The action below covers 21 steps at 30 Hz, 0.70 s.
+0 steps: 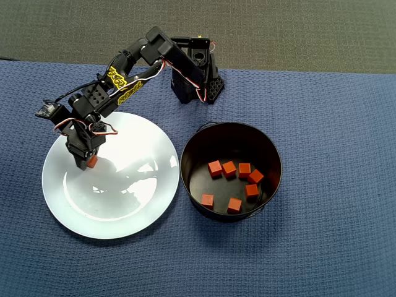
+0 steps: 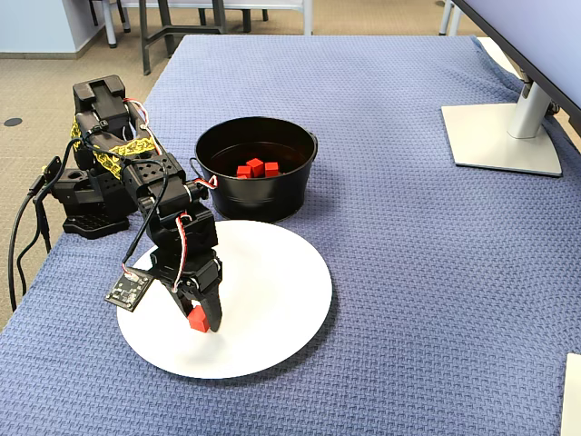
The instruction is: Pick up the red cubes from the white plate and place them in the black recipient
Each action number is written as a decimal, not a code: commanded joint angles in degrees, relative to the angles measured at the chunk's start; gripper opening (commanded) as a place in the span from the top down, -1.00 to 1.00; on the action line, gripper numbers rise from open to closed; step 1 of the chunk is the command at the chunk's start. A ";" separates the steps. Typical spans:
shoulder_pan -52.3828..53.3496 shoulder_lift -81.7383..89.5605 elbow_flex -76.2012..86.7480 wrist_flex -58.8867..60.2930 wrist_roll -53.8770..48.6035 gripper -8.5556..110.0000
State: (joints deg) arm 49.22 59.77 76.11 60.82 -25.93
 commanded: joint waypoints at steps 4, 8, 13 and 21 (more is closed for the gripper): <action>-0.97 5.10 0.09 -1.41 0.62 0.86; 0.62 11.34 0.62 1.32 2.29 0.86; -1.05 21.45 -0.44 4.92 6.33 0.86; -16.00 34.98 -4.48 15.38 16.17 0.86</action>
State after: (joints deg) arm 40.78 85.43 75.23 73.48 -14.59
